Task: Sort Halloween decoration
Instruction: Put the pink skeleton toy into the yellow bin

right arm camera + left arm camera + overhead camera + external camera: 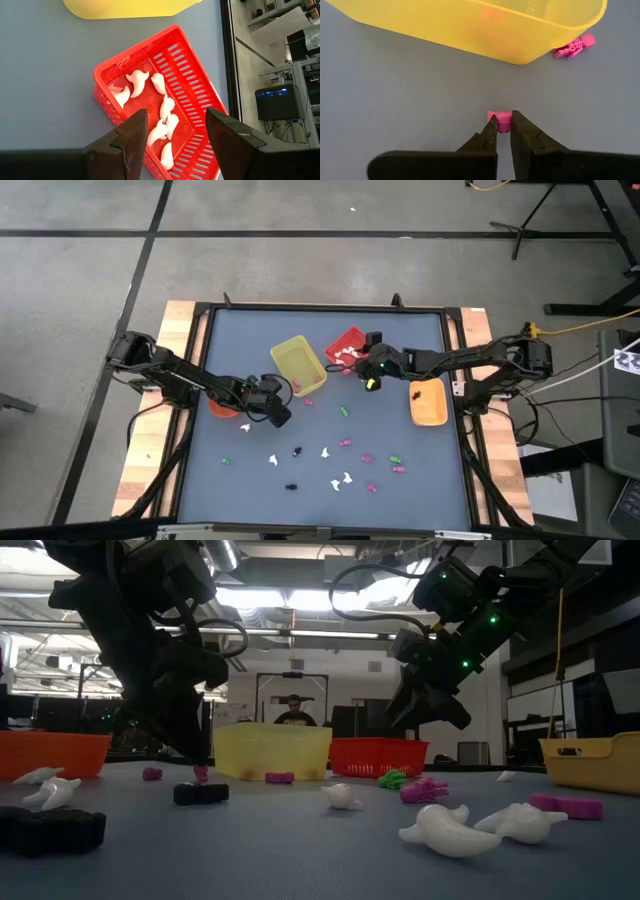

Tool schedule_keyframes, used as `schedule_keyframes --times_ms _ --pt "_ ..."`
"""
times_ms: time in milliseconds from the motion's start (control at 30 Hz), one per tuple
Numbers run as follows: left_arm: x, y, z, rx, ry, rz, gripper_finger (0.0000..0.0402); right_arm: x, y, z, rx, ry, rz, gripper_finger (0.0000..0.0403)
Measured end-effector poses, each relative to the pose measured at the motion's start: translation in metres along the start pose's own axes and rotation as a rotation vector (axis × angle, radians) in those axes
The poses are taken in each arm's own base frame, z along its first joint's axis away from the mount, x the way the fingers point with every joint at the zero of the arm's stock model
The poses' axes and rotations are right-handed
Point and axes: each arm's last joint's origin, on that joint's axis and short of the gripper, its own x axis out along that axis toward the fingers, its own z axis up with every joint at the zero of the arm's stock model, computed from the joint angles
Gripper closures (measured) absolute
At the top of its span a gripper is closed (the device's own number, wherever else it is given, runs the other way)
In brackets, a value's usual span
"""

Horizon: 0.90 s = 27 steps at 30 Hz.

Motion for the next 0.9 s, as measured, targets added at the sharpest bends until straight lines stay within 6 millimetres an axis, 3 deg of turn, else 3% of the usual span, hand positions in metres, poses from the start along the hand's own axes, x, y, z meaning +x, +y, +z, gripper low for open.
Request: schedule_keyframes --times_ms 400,667,900 --pt "-0.008 -0.003 0.005 -0.011 -0.003 -0.038 0.0392 0.0 0.0 0.0 0.0 0.0 0.0 0.0203" --pt "-0.038 -0.022 0.035 -0.028 -0.066 -0.194 0.0391 -0.003 0.003 0.004 -0.024 0.038 -0.062 0.0203" --pt "-0.063 -0.038 0.069 0.071 -0.223 -0.222 0.0391 -0.015 -0.002 0.029 -0.093 0.113 -0.159 0.0203"
